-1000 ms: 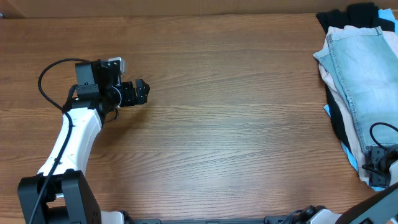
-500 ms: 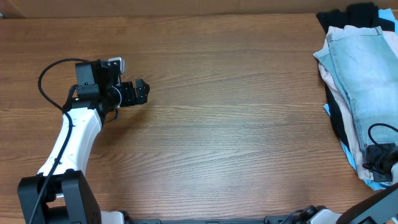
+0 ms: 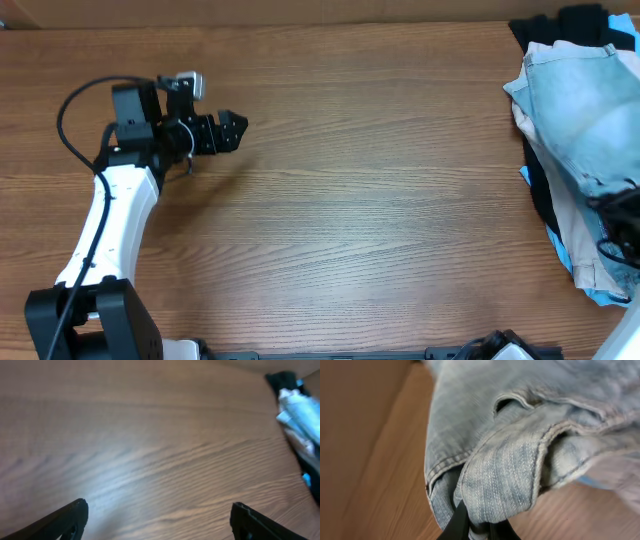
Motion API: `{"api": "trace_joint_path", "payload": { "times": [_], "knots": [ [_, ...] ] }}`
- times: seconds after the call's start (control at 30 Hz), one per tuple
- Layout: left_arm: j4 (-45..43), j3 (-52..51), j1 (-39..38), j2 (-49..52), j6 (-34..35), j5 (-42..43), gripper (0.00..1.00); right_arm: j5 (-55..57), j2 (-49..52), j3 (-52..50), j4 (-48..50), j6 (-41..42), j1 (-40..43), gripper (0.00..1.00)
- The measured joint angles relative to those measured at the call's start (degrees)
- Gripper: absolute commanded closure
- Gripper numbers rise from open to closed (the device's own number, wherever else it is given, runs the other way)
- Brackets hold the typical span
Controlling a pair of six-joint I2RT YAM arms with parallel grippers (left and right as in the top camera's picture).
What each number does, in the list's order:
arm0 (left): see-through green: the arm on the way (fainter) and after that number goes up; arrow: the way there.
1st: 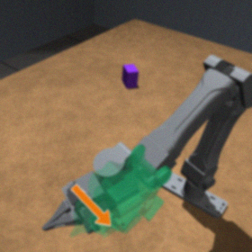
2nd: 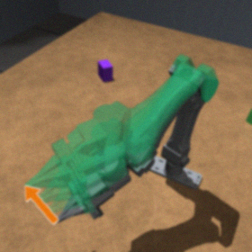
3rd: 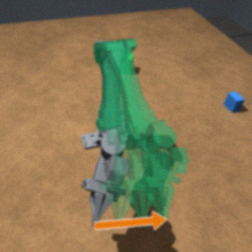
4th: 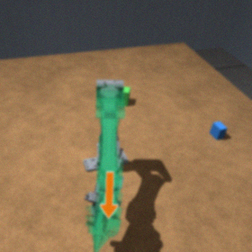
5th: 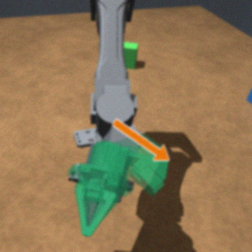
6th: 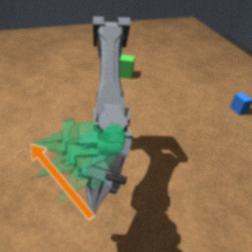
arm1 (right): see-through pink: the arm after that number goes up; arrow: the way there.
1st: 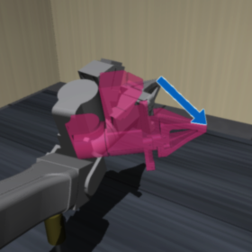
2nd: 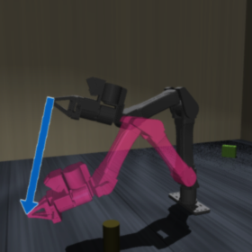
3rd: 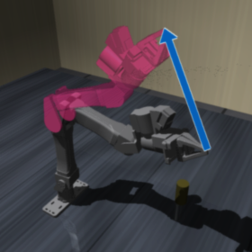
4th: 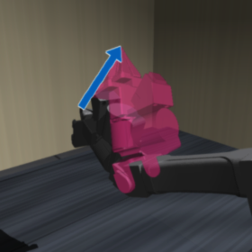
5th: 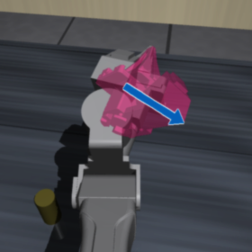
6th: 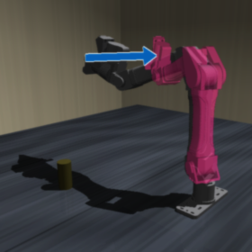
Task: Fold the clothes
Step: 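Pull the denim shorts off the stack and lay them flat mid-table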
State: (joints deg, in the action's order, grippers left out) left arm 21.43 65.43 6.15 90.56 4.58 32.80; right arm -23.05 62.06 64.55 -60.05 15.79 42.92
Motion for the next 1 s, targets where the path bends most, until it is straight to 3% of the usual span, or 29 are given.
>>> {"api": "trace_joint_path", "payload": {
  "times": [0.13,0.4,0.7,0.87,1.0],
  "knots": [
    [0.42,2.99,0.24,0.0,-0.04,0.85,0.02,-1.42,-0.92,0.46,-0.39,-0.44,-9.2,0.96],
    [1.05,4.59,4.79,0.0,-0.04,-0.42,0.0,-1.18,3.21,0.48,6.16,4.9,-39.23,0.91],
    [1.18,4.61,10.21,0.0,-0.61,-5.14,0.0,2.23,20.46,0.5,20.33,13.86,-72.41,0.86],
    [1.75,4.61,10.84,0.0,-1.79,-10.08,0.0,1.31,31.34,0.52,27.12,17.33,-87.36,0.66],
    [1.77,4.61,10.84,0.0,-1.9,-13.0,0.0,0.26,32.94,0.55,26.36,18.05,-92.98,0.47]
  ]
}}
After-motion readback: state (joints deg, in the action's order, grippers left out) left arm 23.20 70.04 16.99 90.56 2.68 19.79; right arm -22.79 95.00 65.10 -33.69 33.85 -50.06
